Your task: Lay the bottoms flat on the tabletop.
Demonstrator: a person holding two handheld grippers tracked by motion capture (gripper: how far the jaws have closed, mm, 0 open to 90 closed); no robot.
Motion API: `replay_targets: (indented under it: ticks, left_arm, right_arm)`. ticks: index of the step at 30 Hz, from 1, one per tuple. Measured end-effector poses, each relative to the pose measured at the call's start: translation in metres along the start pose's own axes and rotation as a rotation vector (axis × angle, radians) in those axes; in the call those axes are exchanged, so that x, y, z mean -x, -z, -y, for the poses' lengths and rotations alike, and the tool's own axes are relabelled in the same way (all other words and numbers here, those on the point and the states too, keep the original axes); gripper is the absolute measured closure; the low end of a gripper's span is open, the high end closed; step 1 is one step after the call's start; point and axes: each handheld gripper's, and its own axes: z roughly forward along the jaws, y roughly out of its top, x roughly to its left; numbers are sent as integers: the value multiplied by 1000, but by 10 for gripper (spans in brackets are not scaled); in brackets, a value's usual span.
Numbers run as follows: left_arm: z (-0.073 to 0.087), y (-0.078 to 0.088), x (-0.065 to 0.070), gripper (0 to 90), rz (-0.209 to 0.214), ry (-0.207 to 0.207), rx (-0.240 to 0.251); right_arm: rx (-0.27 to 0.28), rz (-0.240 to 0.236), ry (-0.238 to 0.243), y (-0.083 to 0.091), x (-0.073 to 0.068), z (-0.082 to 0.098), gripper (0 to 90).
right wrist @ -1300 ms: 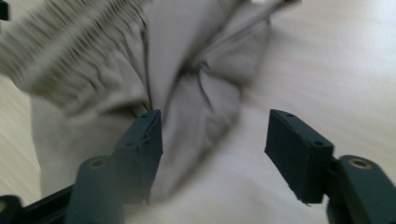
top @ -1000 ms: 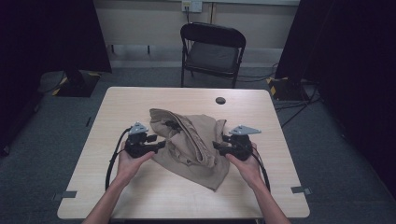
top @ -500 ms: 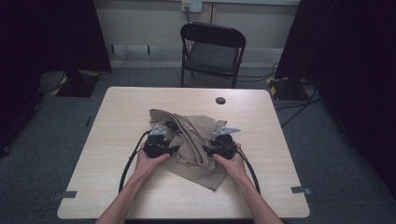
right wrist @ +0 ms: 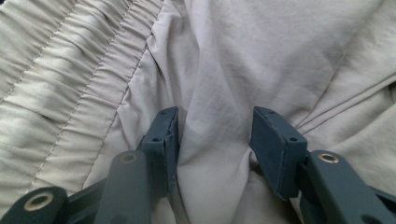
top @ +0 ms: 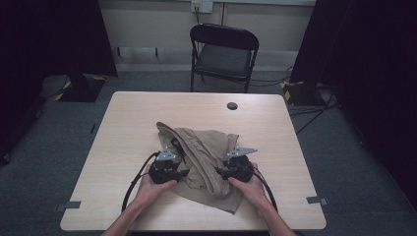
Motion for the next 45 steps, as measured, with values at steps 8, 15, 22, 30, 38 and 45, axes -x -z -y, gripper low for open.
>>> replay_targets:
  ticks: [8,15,22,30,38,45]
  left_arm:
    - [11,10,27,571,64,-8,-32]
    - [2,19,25,577,83,33,51]
    - [1,1,20,577,54,62,34]
    - [4,-4,18,579,53,73,31]
    - [5,-4,16,579,63,87,36]
    - [5,-4,16,586,63,87,34]
  right_arm:
    - [-14,-29,22,25,-13,24,512]
    - [84,-58,-14,54,-19,24,453]
    - [134,-119,-12,65,-36,22,375]
    - [123,-192,36,53,-63,16,261]
    - [79,-143,82,41,-75,17,303]
    - [141,-146,73,57,-57,11,714]
